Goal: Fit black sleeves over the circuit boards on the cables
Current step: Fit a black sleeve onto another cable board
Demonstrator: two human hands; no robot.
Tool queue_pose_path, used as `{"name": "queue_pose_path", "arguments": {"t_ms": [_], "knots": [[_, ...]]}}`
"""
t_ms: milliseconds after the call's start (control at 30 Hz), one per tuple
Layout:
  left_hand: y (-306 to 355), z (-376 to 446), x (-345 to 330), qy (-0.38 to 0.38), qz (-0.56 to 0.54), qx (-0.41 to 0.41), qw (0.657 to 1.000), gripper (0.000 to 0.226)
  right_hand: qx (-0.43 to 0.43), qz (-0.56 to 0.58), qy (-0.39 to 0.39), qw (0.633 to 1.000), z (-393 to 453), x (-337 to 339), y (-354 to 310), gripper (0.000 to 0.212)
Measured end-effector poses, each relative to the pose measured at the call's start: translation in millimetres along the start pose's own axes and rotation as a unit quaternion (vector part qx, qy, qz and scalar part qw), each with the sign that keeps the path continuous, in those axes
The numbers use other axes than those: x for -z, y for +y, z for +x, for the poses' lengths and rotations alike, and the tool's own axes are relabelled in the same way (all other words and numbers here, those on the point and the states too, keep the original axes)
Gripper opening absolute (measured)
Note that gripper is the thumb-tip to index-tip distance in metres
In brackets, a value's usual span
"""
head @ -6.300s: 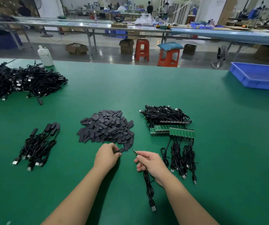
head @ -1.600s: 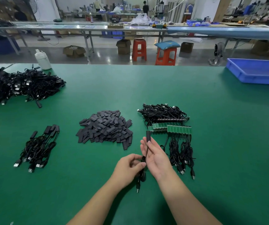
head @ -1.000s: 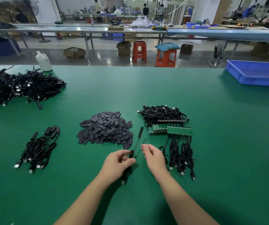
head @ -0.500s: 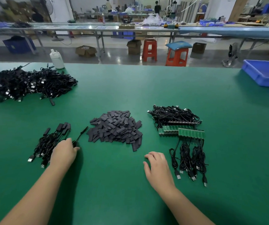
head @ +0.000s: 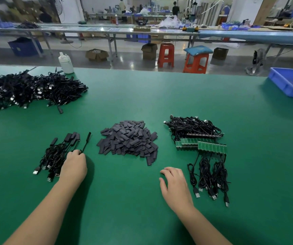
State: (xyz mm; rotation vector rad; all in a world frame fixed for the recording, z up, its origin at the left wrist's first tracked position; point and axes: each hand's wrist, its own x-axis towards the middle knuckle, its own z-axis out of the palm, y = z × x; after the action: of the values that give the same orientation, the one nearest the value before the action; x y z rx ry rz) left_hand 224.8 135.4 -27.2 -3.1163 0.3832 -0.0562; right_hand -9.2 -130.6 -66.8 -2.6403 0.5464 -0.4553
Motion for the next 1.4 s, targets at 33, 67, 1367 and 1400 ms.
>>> {"name": "queue_pose_path", "arguments": {"t_ms": [33,67,1367,1400], "knots": [[-3,3,1,-0.002,0.013,-0.003,1.0,0.02,0.0,-0.001,-0.001,1.0,0,0,0,0.031],[-7,5,2,-0.004,0.027,-0.005,1.0,0.021,-0.001,-0.001,-0.002,1.0,0,0,0,0.031],[211,-122,-18,0.09,-0.238,-0.285,0.924,0.045,-0.139,-0.231,-0.024,0.963,102,116,89,0.05],[211,-122,-19,0.089,-0.24,-0.284,0.924,0.045,-0.155,-0.233,-0.026,0.96,100,117,90,0.052]]}}
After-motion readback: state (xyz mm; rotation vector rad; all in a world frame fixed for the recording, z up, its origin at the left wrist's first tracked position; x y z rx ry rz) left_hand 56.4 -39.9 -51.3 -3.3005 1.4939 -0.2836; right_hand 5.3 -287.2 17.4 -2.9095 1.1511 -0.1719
